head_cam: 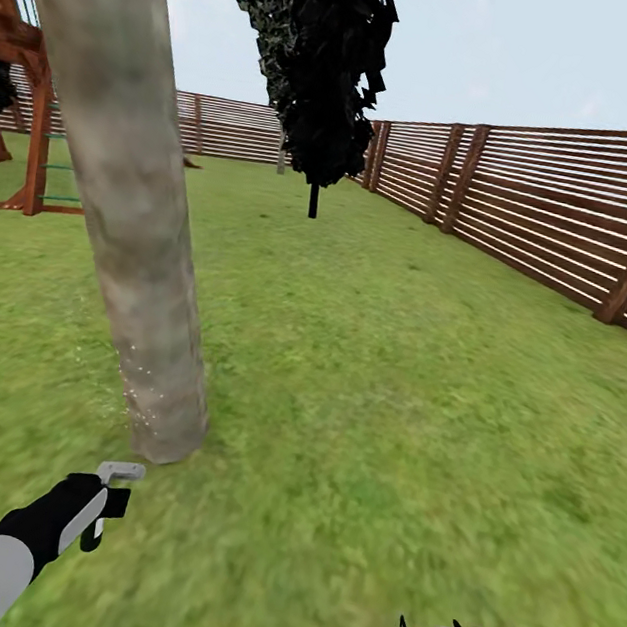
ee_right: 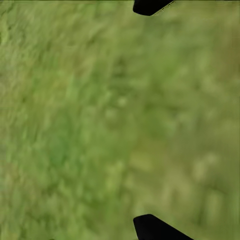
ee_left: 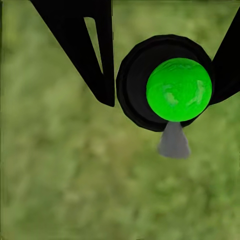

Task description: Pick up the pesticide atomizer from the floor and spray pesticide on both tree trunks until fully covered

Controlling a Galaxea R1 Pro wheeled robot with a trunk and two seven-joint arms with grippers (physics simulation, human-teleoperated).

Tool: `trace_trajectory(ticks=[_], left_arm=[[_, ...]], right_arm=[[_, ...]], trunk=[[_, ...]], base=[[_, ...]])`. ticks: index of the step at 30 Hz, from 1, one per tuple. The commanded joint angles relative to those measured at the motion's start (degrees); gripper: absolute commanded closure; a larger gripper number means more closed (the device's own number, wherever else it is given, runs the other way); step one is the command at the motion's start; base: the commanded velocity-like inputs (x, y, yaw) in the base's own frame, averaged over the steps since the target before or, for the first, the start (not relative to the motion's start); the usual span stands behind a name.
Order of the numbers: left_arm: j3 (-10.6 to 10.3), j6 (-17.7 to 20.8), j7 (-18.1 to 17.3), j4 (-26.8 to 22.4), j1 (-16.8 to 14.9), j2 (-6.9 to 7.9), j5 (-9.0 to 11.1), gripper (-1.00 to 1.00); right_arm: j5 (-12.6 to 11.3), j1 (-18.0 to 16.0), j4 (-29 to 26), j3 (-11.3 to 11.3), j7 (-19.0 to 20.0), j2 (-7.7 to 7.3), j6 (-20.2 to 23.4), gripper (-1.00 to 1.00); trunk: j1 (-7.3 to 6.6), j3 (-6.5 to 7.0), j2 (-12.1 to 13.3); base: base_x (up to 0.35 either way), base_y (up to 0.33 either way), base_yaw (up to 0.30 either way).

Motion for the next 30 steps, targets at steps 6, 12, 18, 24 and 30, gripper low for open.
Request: trace_trajectory(ticks=[6, 12, 18, 24, 30], left_arm=[[-0.4, 0.2, 0.4, -0.1, 0.0, 0.05, 0.6, 1.00], [-0.4, 0.2, 0.4, -0.1, 0.0, 0.04, 0.6, 1.00], [-0.3, 0.1, 0.6, -0.2, 0.0, 0.05, 0.6, 1.00], [-0.3, 0.0, 0.6, -0.2, 0.0, 0.05, 0.6, 1.00], [-0.3, 0.0, 0.6, -0.2, 0.0, 0.05, 0.6, 1.00]], right_arm=[[0.6, 0.0, 0.1, -0.4, 0.0, 0.01, -0.2, -1.00], [0.6, 0.0, 0.1, -0.4, -0.1, 0.01, -0.2, -1.00], [0.6, 0.0, 0.1, -0.4, 0.0, 0.01, -0.2, -1.00], [0.6, 0.0, 0.1, -0.4, 0.0, 0.01, -0.2, -1.00], [0.6, 0.0, 0.1, -0.4, -0.1, 0.01, -0.2, -1.00]], trunk=[[0.01, -0.05, 0.0], [0.01, -0.05, 0.0], [0.01, -0.05, 0.0], [0.01, -0.05, 0.0], [0.01, -0.05, 0.0]], base=[[0.194, -0.226, 0.070], [0.066, -0.255, 0.078], [0.001, -0.269, 0.269], [0.111, -0.250, 0.164], [0.215, -0.208, 0.002]])
